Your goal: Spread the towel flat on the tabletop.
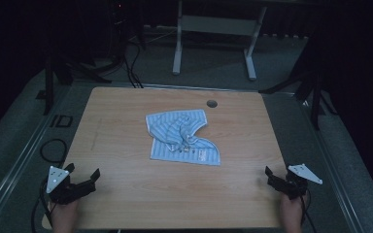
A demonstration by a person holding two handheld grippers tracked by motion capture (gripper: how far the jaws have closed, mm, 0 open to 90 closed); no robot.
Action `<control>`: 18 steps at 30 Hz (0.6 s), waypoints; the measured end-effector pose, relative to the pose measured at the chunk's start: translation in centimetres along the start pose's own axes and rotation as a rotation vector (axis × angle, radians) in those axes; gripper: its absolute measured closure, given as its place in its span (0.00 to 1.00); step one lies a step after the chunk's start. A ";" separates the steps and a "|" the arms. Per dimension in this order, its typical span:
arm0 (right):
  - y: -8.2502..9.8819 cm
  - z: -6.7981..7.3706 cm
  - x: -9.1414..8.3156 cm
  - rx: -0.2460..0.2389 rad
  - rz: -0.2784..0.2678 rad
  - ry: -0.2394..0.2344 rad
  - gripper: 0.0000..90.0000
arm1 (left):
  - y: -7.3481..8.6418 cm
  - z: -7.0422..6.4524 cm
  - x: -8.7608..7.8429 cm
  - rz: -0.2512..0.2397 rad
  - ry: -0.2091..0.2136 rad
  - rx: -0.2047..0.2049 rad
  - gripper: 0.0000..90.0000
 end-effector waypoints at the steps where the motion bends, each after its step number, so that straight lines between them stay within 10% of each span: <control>1: 0.0 0.1 0.0 -0.012 0.007 -0.006 0.15 | 0.0 0.1 -0.1 -0.002 -0.006 -0.003 0.02; 4: 0.0 0.2 0.1 -0.011 0.019 -0.017 0.15 | -0.1 0.2 -0.1 0.017 0.018 -0.012 0.02; 18: -2.6 0.9 -0.1 -0.136 0.331 -0.190 0.15 | -0.7 -0.5 0.9 0.526 0.199 0.110 0.02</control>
Point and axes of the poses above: each handheld gripper's, and its own axes: x roughly forward along the jaws, y roughly out of its underside, z roughly to its left, the point moved 1 cm from there along x, roughly forward along the jaws, and after that the axes turned 4 degrees about z, right-handed, at the moved point
